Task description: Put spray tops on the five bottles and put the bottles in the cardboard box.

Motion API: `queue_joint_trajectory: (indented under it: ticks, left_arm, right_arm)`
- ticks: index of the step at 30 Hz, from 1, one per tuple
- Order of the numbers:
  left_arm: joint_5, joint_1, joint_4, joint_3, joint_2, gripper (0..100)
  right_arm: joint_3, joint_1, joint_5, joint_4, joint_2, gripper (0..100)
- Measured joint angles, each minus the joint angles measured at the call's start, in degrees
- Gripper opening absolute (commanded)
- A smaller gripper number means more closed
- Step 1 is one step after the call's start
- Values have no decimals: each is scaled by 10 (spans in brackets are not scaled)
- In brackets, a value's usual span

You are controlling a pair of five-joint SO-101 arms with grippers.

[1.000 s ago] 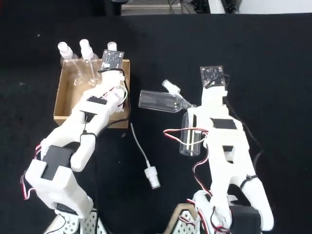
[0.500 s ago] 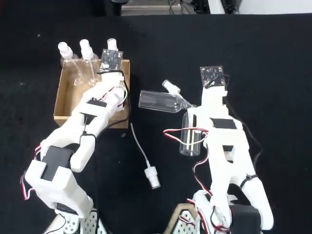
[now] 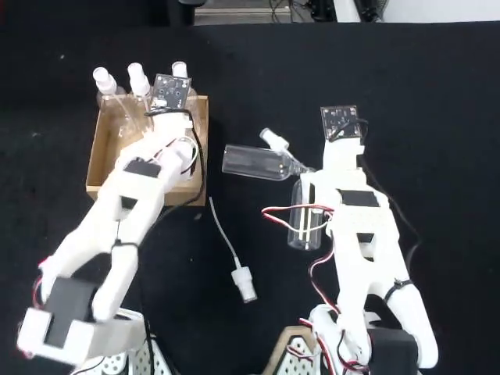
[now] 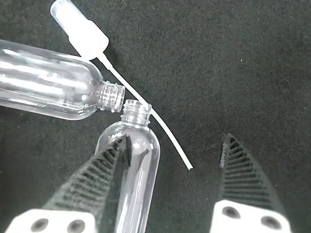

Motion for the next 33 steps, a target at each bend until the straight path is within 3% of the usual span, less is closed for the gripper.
queue_joint_trajectory:
  ticks: [4, 13, 18, 27, 33]
  left_arm:
    - [0, -33, 35, 29, -76, 43]
    - [62, -227, 77, 55, -158, 41]
    - [68, -288, 77, 69, -164, 41]
    - [68, -331, -68, 177, -167, 41]
    - [69, -331, -86, 192, -170, 42]
  right_arm:
    - [9, 0, 0, -16, -7, 272]
    - [10, 0, 0, -18, -8, 272]
    - [10, 0, 0, -18, -8, 272]
    - [10, 0, 0, -18, -9, 272]
    - [10, 0, 0, -18, -9, 272]
